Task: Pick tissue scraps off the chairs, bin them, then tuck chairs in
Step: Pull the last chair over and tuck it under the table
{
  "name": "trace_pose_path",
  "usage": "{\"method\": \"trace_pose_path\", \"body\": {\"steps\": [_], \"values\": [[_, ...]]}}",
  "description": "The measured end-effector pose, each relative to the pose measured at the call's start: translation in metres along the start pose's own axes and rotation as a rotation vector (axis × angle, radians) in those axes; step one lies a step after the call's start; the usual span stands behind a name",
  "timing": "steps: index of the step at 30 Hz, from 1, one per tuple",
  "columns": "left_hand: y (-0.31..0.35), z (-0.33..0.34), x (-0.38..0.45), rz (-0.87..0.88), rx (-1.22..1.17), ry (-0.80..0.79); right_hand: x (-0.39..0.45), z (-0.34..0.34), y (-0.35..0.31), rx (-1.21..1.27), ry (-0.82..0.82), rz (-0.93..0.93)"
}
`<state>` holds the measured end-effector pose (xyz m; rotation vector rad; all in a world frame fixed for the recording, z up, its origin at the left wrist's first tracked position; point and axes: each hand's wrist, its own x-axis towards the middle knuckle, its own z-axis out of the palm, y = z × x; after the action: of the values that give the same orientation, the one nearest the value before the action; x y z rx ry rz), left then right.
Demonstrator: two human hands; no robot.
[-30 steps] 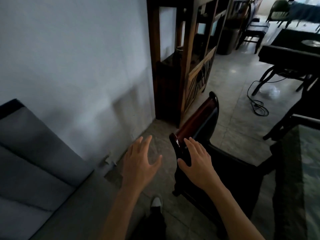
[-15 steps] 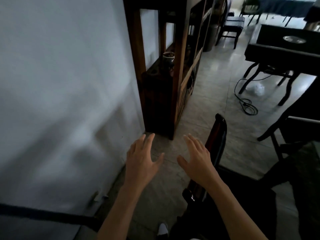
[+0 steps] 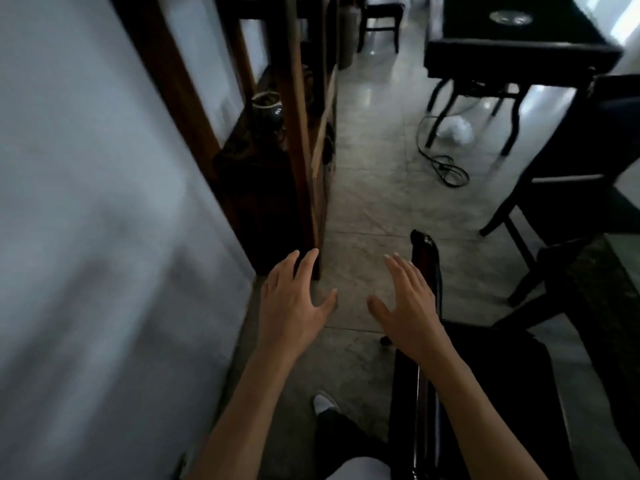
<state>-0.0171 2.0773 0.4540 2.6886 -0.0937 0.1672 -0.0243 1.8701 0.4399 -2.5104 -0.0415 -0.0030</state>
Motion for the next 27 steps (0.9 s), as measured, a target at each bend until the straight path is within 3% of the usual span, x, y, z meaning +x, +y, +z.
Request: {"method": "trace_pose_path", "body": {"steps": [13, 27], "values": [[0.055, 0.072, 0.169, 0.510, -0.053, -0.176, 0.055, -0.022, 0.056, 0.003, 0.330, 0.472], [0.196, 0.090, 0.171, 1.080, -0.195, -0.456, -0.042, -0.073, 0.049, -0.020, 0.784, 0.961]]}}
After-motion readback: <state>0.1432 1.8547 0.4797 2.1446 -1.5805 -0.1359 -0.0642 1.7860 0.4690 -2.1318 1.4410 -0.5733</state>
